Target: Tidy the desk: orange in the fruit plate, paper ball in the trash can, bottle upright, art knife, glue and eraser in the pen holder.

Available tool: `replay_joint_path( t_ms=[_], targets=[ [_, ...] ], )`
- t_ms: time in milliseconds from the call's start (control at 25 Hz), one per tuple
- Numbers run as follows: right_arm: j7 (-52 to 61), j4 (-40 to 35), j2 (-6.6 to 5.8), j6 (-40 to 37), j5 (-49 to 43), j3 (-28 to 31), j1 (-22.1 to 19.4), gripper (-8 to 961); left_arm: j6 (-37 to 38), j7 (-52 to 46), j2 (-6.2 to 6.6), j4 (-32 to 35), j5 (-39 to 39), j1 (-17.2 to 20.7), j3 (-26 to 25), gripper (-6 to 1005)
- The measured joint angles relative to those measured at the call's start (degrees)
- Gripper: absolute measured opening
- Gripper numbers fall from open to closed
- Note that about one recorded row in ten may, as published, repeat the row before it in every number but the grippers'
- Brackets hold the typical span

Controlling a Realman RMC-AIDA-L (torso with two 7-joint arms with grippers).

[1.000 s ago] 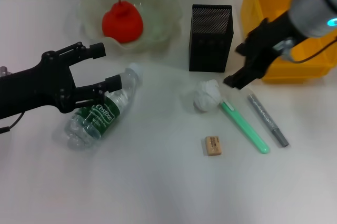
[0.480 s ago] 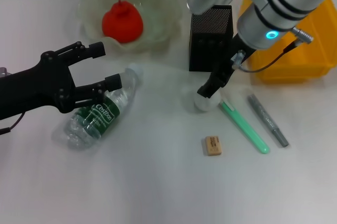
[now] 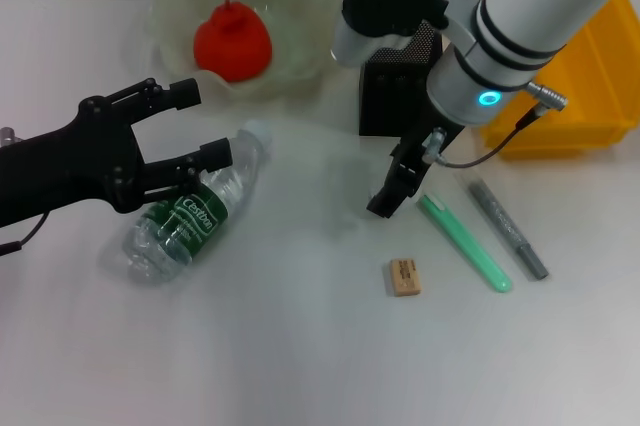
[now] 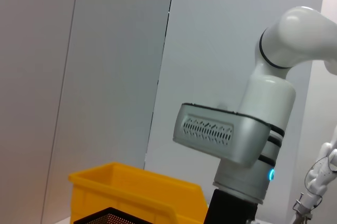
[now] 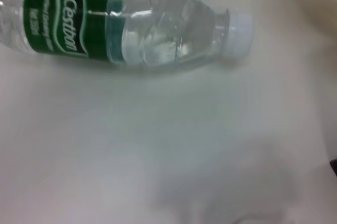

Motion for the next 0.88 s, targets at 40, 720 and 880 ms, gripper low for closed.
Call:
replay_joint_path(
  t_ms=[40, 720, 880],
  targets=[
    [0.4, 0.4, 0.0, 0.4, 0.0, -0.5, 0.2, 771, 0.0, 0.0, 0.0, 0.0, 0.0, 0.0, -0.1, 844],
    [0.4, 1.8, 0.05, 2.6, 0.6, -1.9, -0.2, 603, -0.2, -0.1, 0.0, 0.0, 0.0, 0.3, -0.6, 840],
    [0.7, -4.4, -0.34, -2.4, 0.5, -1.1, -1.7, 574, -0.4, -0.1, 0.08, 0.0, 0.0, 0.3, -0.9, 839]
  ],
)
